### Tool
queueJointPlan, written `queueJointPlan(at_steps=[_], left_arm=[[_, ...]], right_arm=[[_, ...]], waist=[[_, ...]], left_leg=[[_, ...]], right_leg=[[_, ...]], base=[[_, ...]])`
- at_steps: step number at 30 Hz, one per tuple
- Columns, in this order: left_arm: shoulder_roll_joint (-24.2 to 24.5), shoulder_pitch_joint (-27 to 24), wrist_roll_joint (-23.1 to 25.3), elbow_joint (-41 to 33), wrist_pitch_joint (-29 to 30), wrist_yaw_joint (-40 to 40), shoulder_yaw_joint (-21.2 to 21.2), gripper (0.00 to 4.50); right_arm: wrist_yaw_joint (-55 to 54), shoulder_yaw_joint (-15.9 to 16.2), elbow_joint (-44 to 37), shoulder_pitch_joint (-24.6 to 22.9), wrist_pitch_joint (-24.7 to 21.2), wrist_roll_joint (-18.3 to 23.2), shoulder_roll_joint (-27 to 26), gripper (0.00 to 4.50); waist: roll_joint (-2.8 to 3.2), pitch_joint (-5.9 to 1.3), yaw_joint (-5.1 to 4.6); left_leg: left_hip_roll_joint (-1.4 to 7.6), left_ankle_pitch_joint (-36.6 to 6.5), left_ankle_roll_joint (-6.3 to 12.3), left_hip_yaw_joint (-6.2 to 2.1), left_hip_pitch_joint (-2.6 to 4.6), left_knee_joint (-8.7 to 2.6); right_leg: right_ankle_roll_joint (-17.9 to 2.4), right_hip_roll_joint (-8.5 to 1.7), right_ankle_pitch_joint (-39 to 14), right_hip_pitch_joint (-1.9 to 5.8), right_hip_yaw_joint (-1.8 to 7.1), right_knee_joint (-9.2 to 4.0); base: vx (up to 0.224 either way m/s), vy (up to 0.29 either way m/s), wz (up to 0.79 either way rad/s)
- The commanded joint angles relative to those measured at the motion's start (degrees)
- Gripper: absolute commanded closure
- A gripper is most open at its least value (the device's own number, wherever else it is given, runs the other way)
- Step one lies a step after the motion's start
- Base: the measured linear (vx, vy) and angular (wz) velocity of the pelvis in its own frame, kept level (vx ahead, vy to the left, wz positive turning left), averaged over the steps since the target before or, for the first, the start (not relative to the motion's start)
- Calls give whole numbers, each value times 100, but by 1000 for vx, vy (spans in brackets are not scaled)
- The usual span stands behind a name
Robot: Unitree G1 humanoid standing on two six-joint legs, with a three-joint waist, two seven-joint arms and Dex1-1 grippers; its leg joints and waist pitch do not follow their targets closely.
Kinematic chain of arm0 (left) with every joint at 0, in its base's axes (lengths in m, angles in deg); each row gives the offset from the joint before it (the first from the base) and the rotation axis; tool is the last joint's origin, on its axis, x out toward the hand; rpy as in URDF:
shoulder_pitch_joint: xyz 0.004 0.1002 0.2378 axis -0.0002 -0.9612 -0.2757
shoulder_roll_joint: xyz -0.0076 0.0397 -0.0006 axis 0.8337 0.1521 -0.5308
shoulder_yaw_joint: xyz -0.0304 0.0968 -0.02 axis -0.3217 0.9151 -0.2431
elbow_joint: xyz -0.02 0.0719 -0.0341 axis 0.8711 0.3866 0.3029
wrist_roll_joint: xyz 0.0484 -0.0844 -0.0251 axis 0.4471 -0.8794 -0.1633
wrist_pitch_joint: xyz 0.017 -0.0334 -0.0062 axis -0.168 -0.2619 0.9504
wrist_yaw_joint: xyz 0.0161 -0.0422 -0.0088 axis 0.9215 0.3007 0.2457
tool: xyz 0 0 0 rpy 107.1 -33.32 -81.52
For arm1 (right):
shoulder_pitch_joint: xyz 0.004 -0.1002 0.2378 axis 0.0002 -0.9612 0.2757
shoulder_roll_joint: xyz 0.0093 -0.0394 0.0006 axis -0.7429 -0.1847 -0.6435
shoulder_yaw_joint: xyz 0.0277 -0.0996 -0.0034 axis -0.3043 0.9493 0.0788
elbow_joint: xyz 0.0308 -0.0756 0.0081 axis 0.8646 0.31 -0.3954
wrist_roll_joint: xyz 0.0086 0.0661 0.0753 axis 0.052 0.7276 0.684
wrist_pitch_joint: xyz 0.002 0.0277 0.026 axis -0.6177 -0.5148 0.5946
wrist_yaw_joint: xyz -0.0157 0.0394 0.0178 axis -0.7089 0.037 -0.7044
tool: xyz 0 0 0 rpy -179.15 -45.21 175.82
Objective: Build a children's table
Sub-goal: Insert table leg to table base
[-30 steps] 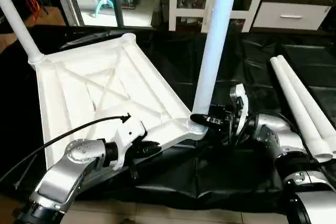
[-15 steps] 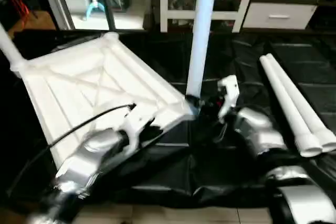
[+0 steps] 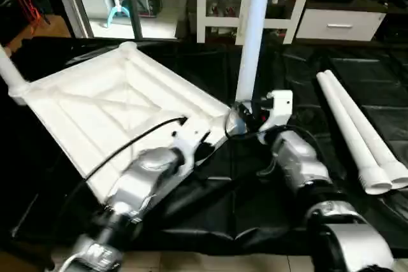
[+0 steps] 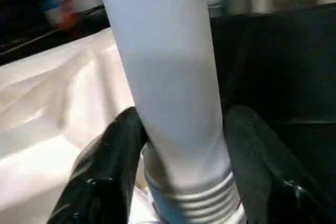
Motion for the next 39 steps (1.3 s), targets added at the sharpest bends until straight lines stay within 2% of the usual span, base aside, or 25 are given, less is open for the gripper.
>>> queueJointPlan(at_steps=[1, 2, 3, 5, 6, 8, 10, 14, 18, 21, 23, 26, 27, 28, 29, 30, 31, 34, 35, 37, 39], left_arm=[[164, -203, -172, -190, -268, 550, 43, 450], [380, -378, -258, -396, -389, 849, 47, 450], [619, -578, -383, -642, -434, 1144, 20, 450], [823, -742, -503, -855, -426, 1377, -10, 450], [933, -825, -576, -969, -399, 1504, -25, 450], [1102, -930, -673, -1131, -342, 1691, -41, 450], [1256, -1018, -758, -1278, -278, 1855, -65, 450], [1259, -991, -732, -1220, -334, 1840, -75, 450], [1262, -942, -749, -1232, -359, 1859, -38, 450], [1247, -900, -689, -1191, -330, 1741, -29, 450], [1227, -879, -656, -1160, -315, 1681, -27, 450], [954, -692, -317, -849, -312, 1141, -12, 450], [636, -510, -122, -582, -135, 635, 1, 450], [478, -418, -70, -466, -5, 430, 9, 450], [233, -260, 30, -259, 158, 77, 2, 450], [80, -159, 91, -128, 256, -141, -4, 450], [-98, -35, 157, 41, 315, -411, -32, 450], [-639, 337, 224, 516, 390, -1080, -131, 450], [-857, 476, 263, 676, 300, -1104, -27, 450], [-959, 521, 278, 715, 133, -959, 97, 450], [-916, 448, 244, 591, -1, -688, 178, 450]], right_arm=[[240, -128, 95, -89, -89, 82, 292, 167], [682, -148, 15, -86, -200, 164, 512, 157], [1317, -155, -156, -123, -409, 311, 774, 132], [1902, -131, -339, -181, -640, 438, 1004, 118], [2206, -87, -446, -225, -781, 477, 1133, 109], [2609, 39, -586, -314, -883, 448, 1336, 109], [3065, 161, -728, -421, -1025, 431, 1550, 109], [3385, 226, -720, -465, -1151, 454, 1601, 145], [3426, 268, -640, -482, -1144, 415, 1435, 173], [3068, 297, -591, -492, -1039, 316, 1310, 195], [2962, 297, -555, -486, -991, 287, 1280, 211], [1984, 218, -327, -444, -851, 98, 983, 226], [886, 115, -74, -386, -677, -50, 710, 231], [338, 50, 52, -353, -613, -96, 589, 236], [-386, -28, 205, -319, -555, -150, 438, 239], [-821, -75, 295, -300, -530, -178, 349, 246], [-1218, -142, 375, -281, -516, -169, 248, 246], [-2054, -392, 524, -238, -521, 55, -148, 252], [-2172, -270, 487, -283, -465, -45, -436, 252], [-1945, -46, 369, -362, -417, -199, -653, 252], [-1589, 92, 265, -410, -285, -294, -718, 252]], waist=[[-45, -343, -9], [-22, -337, -10], [-20, -374, -7], [-10, -359, 15], [-7, -370, 30], [-12, -364, 89], [-19, -353, 118], [-23, -349, 145], [-13, -379, 143], [-12, -374, 143], [-12, -363, 123], [-15, -341, 97], [-33, -335, 66], [-16, -323, 63], [-16, -335, 37], [-18, -315, -4], [-27, -334, -19], [-18, -333, -33], [-19, -326, -27], [-5, -317, -20], [-16, -283, -27]], left_leg=[[-106, 290, 338, 41, 20, -187], [-92, 282, 359, 42, 52, -193], [-92, 371, 395, 27, 39, -176], [-77, 501, 479, 48, 43, -155], [-80, 536, 491, 45, 49, -152], [-72, 572, 496, 49, 34, -143], [-70, 444, 483, 65, 49, -150], [-66, 354, 423, 65, 50, -159], [-78, 582, 444, 58, 45, -135], [-81, 571, 439, 55, 41, -144], [-77, 456, 388, 52, 50, -160], [-71, 392, 329, 54, 60, -181], [-61, 380, 265, 57, 66, -196], [-62, 376, 219, 53, 76, -208], [-53, 351, 169, 41, 94, -217], [-61, 357, 136, 49, 81, -223], [-76, 370, 133, 44, 73, -211], [-92, 408, 177, 45, 65, -206], [-79, 341, 177, 42, 80, -216], [-66, 237, 171, 29, 84, -231], [-47, -107, 165, 33, 114, -265]], right_leg=[[-619, -389, 3978, 428, 220, -318], [-639, -394, 3892, 390, 220, -321], [-667, -375, 4035, 443, 212, -291], [-648, -346, 4255, 390, 198, -267], [-655, -340, 4302, 407, 193, -257], [-610, -345, 4347, 398, 179, -248], [-596, -348, 4167, 353, 180, -269], [-646, -363, 3832, 357, 192, -293], [-667, -348, 4125, 376, 188, -254], [-656, -359, 4207, 364, 180, -253], [-667, -368, 3979, 360, 181, -276], [-701, -387, 3685, 342, 200, -308], [-787, -403, 3468, 348, 214, -320], [-807, -412, 3358, 330, 216, -331], [-870, -430, 3166, 347, 223, -340], [-935, -434, 3088, 345, 234, -358], [-956, -430, 3089, 385, 242, -360], [-925, -427, 3229, 384, 251, -367], [-896, -437, 3184, 372, 252, -376], [-855, -456, 3082, 363, 242, -389], [-850, -471, 2679, 352, 239, -441]], base=[[0, 0, 0], [0, 0, 0], [0, 0, 0], [0, 0, 0], [0, 0, 0], [0, 0, 0], [0, 0, 0], [0, 0, 0], [0, 0, 0], [0, 0, 0], [0, 0, 0], [0, 0, 0], [0, 0, 0], [0, 0, 0], [0, 0, 0], [0, 0, 0], [0, 0, 0], [0, 0, 0], [0, 0, 0], [0, 0, 0], [0, 0, 0]])
